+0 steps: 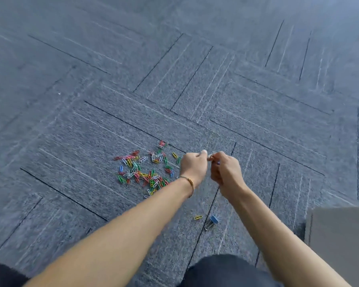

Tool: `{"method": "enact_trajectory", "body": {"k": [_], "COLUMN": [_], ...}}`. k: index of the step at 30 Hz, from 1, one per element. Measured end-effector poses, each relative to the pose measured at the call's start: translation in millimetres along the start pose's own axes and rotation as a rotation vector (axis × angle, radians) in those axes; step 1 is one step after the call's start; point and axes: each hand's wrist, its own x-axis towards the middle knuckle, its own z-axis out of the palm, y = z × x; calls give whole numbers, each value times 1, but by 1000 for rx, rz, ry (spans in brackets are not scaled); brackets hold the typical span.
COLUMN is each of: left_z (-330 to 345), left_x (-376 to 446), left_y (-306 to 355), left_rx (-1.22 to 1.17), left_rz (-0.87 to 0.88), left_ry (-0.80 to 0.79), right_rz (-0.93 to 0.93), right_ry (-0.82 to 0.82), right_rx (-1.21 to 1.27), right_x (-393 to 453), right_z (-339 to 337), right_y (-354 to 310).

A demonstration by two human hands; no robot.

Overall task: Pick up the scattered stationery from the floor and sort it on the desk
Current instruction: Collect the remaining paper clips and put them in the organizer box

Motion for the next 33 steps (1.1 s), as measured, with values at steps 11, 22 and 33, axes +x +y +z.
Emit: {"method": "enact_trajectory", "body": {"k": [11, 22, 33], "left_z": [-83, -122, -111], "left_x": [-155, -441, -640], "left_y": [229, 473, 563], "left_rx": [-83, -190, -176], "left_rz": [398, 472, 460], "left_ry": [82, -122, -485], "right_rz": [-382, -464, -468], "right_ry": [146, 295, 566], "right_rx": [32, 272, 465], "right_x": [-176, -447, -648], "right_z": [-5, -78, -169], "right_y": [-245, -486, -562]}}
